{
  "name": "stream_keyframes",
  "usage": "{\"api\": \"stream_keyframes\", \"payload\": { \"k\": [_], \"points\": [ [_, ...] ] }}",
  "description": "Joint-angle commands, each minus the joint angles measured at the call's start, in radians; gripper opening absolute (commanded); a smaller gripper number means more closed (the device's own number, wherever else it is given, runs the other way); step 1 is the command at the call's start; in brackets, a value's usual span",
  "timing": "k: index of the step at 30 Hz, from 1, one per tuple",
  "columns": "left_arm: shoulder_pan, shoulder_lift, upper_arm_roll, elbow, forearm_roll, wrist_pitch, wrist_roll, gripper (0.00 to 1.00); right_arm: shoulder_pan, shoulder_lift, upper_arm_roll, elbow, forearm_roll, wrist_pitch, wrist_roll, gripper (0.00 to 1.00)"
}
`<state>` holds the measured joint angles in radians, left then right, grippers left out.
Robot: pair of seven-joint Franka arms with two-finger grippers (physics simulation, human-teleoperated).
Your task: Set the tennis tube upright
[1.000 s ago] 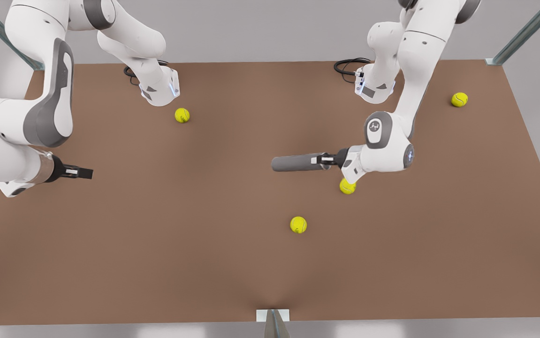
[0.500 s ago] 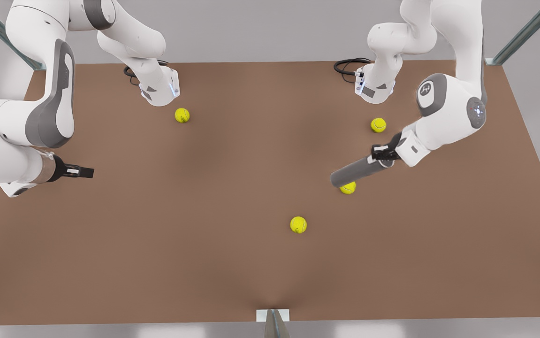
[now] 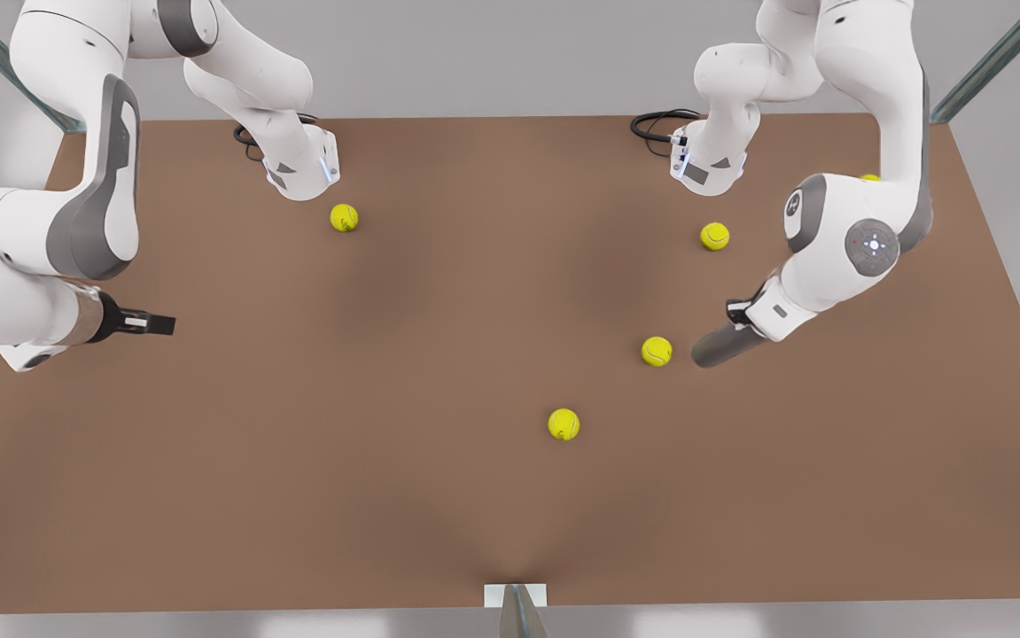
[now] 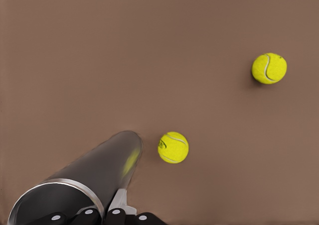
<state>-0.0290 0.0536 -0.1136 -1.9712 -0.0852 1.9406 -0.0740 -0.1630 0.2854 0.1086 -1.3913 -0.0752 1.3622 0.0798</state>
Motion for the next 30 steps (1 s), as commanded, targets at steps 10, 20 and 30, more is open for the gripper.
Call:
{"api": "stream_keyframes", "payload": {
  "k": [10, 20, 30],
  "points": [
    [0.023, 0.057, 0.000, 0.000, 0.041, 0.018, -0.006, 0.21, 0.000, 0.003, 0.000, 0.000, 0.000, 0.000, -0.002, 1.00],
    [0.023, 0.097, 0.000, 0.000, 0.041, 0.034, -0.006, 0.21, 0.003, 0.003, -0.001, 0.000, 0.000, 0.000, 0.000, 1.00],
    [0.023, 0.098, 0.000, 0.000, 0.044, 0.038, -0.006, 1.00, 0.003, 0.005, -0.001, 0.000, 0.000, 0.000, 0.002, 1.00]
  ]
}}
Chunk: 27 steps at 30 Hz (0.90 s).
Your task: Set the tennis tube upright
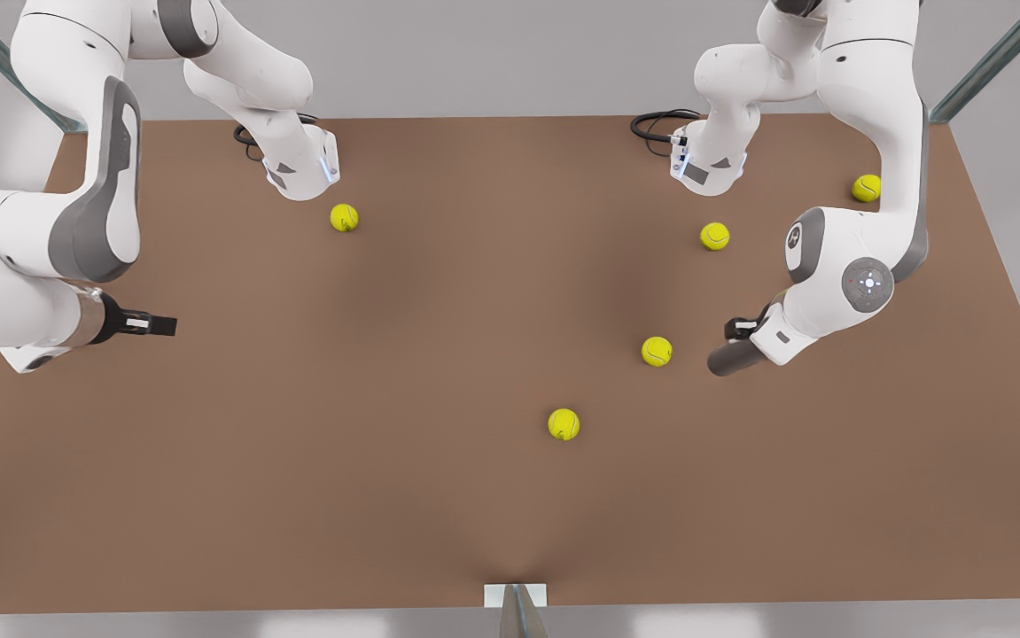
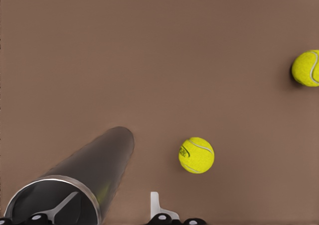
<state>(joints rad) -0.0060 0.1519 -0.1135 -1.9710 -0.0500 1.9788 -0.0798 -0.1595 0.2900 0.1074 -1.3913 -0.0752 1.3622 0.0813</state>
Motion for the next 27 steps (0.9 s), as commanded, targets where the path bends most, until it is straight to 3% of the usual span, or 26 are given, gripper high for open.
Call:
{"api": "stream_keyframes", "payload": {
  "k": [1, 12, 20, 27],
  "points": [
    [0.000, 0.000, 0.000, 0.001, 0.009, 0.000, 0.000, 1.00, 0.000, 0.000, 0.002, 0.000, 0.000, 0.000, 0.000, 1.00],
    [-0.008, -0.028, 0.000, 0.001, 0.009, -0.011, -0.023, 1.00, 0.002, 0.000, 0.000, 0.000, 0.000, 0.000, 0.000, 1.00],
    [-0.008, -0.046, 0.000, 0.086, 0.010, -0.098, -0.018, 1.00, 0.002, 0.000, 0.000, 0.002, 0.000, 0.000, 0.000, 1.00],
    [-0.006, -0.058, -0.002, 0.334, 0.052, -0.353, -0.017, 1.00, 0.000, 0.000, 0.000, 0.000, 0.000, 0.000, 0.000, 1.00]
  ]
}}
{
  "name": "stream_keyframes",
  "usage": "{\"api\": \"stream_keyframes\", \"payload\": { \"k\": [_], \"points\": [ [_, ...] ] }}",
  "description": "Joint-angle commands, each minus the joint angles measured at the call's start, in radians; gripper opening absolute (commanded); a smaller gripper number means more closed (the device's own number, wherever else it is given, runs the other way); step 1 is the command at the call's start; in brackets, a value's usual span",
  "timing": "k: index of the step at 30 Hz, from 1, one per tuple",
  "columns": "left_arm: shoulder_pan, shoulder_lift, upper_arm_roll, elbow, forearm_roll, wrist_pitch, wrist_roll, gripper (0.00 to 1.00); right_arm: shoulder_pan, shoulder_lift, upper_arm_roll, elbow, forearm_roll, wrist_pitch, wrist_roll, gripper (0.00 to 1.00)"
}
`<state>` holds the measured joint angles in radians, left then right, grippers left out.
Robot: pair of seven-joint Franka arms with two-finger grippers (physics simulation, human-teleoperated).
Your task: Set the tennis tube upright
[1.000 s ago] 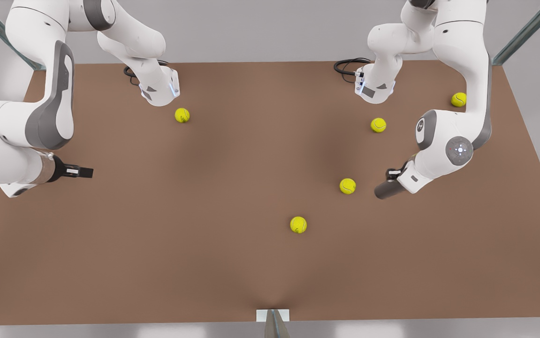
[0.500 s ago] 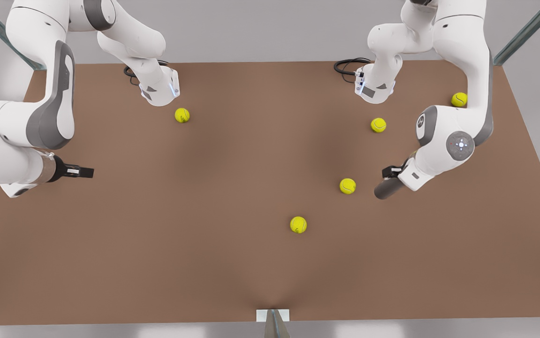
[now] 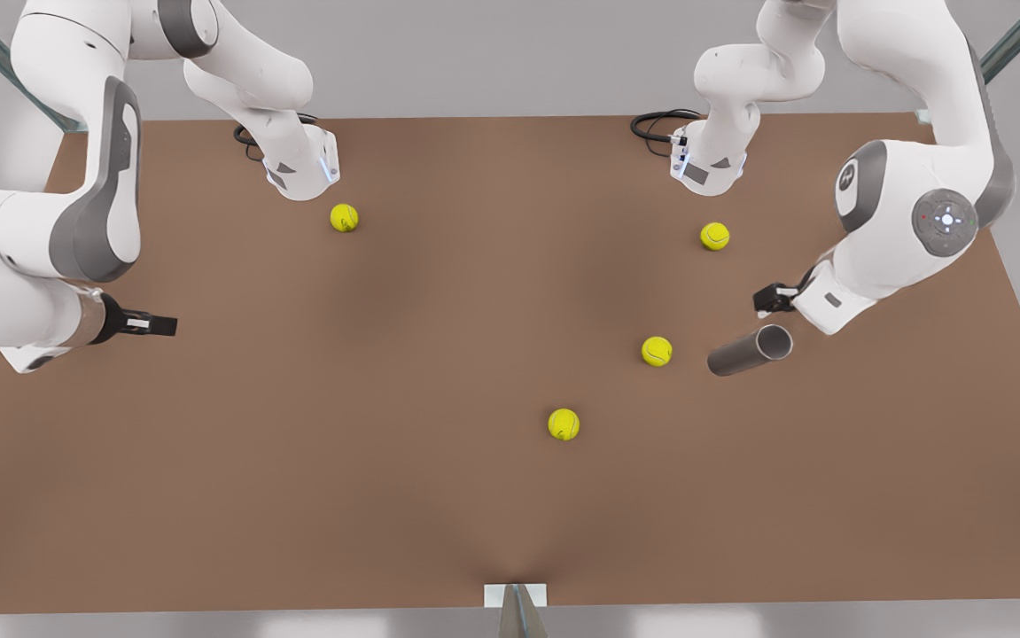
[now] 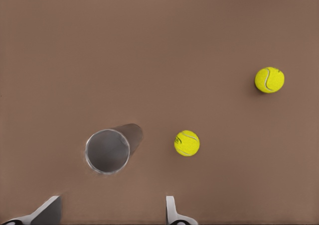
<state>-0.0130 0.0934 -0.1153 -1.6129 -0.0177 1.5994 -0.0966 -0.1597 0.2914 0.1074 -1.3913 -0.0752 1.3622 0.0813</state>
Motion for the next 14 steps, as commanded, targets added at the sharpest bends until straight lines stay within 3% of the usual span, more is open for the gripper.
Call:
{"api": "stream_keyframes", "payload": {
  "k": [1, 4, 10, 14],
  "points": [
    [0.001, 0.000, 0.000, 0.020, 0.019, -0.019, 0.000, 1.00, 0.000, 0.000, 0.002, 0.000, 0.000, 0.000, 0.000, 1.00],
    [0.002, -0.001, 0.000, 0.110, 0.019, -0.075, 0.000, 1.00, 0.000, -0.002, 0.002, 0.000, 0.000, 0.000, 0.000, 1.00],
    [0.002, 0.000, 0.000, 0.111, 0.042, -0.075, 0.000, 1.00, 0.131, 0.002, 0.002, 0.049, -0.043, 0.040, 0.005, 1.00],
    [0.002, 0.000, 0.000, 0.111, 0.042, -0.075, 0.002, 1.00, 0.129, 0.008, 0.000, 0.049, -0.044, 0.057, -0.002, 1.00]
  ]
}}
